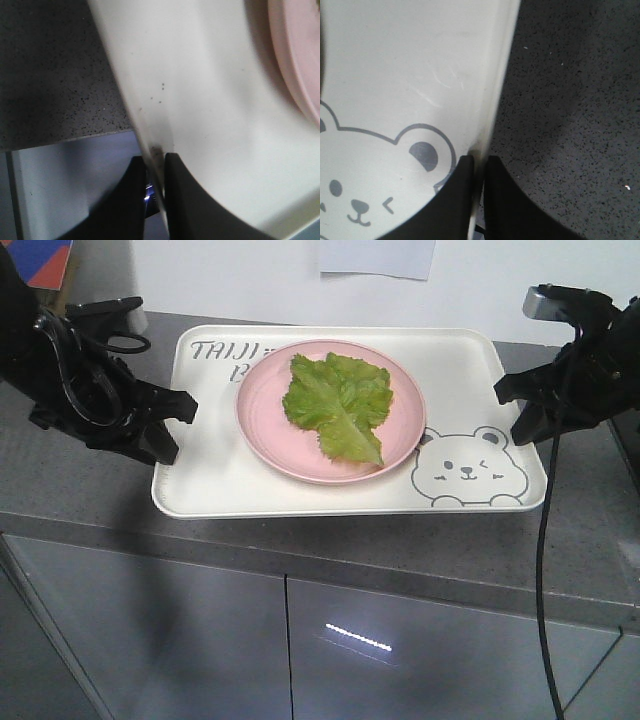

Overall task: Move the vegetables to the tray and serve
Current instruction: 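Hold the tray level with both grippers as the base approaches the far counter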

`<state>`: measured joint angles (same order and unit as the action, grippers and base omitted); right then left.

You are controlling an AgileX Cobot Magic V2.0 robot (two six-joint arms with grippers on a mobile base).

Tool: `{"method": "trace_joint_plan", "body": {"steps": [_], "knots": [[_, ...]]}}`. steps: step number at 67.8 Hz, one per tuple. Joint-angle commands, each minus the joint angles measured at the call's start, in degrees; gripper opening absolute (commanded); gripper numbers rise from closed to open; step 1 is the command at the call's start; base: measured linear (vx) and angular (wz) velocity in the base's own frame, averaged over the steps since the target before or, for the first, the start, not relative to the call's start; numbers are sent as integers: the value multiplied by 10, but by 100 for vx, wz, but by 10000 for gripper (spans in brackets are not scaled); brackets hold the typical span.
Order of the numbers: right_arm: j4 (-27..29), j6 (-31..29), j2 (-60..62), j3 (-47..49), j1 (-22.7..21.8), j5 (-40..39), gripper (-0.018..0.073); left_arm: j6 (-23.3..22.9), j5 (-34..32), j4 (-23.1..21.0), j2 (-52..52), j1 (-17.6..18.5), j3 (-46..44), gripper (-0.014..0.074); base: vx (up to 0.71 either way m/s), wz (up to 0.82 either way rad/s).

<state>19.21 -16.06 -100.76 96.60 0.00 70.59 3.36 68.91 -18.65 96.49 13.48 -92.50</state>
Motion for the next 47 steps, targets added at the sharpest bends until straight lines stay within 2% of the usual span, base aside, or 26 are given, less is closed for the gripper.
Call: {"method": "trace_joint_plan", "body": {"steps": [1,47], "knots": [[115,-18,33,19,16,-4,-6,24,-30,-117,-28,22,-22,-6,5,2],[115,-18,33,19,16,-3,-6,24,-30,-117,-28,22,-22,-6,6,-2]]}}
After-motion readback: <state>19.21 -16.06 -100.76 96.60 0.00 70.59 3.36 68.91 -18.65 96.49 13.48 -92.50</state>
